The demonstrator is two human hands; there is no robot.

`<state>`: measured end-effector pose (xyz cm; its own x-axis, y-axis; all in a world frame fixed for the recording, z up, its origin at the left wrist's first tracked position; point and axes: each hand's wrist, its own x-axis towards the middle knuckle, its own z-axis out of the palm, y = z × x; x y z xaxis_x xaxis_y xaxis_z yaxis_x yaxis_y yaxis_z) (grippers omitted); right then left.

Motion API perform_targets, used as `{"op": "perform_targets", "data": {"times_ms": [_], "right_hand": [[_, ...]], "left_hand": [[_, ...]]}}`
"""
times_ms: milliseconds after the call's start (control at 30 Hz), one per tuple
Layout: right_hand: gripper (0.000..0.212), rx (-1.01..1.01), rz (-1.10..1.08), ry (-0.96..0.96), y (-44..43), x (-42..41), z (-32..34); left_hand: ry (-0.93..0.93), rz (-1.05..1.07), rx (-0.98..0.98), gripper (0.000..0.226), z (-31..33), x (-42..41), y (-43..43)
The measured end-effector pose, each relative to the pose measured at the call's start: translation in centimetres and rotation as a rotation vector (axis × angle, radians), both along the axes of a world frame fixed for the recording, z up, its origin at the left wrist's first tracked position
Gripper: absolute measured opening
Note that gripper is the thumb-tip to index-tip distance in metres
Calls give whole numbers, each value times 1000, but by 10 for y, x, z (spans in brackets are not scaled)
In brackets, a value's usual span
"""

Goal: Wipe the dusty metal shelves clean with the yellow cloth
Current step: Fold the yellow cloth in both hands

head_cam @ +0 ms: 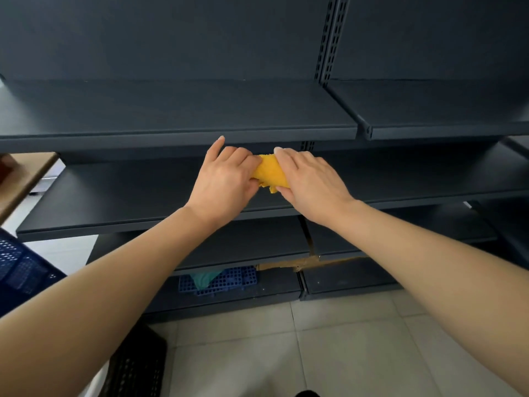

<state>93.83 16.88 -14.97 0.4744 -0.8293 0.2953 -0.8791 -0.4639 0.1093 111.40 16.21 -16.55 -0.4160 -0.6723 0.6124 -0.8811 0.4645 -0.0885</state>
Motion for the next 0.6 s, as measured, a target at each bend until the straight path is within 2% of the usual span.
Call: {"op": "perform_targets", "data": {"times_ms": [133, 300, 600], "right_hand": [[70, -11, -5, 57, 7, 15, 15], [65, -31, 40, 59, 23, 20, 28], [56, -28, 291, 18, 58, -8, 29]], "left_hand": [[28, 48, -14, 37, 16, 15, 12], [58, 106, -31, 35, 26, 18, 37], [85, 307, 9, 27, 22, -16, 105]]}}
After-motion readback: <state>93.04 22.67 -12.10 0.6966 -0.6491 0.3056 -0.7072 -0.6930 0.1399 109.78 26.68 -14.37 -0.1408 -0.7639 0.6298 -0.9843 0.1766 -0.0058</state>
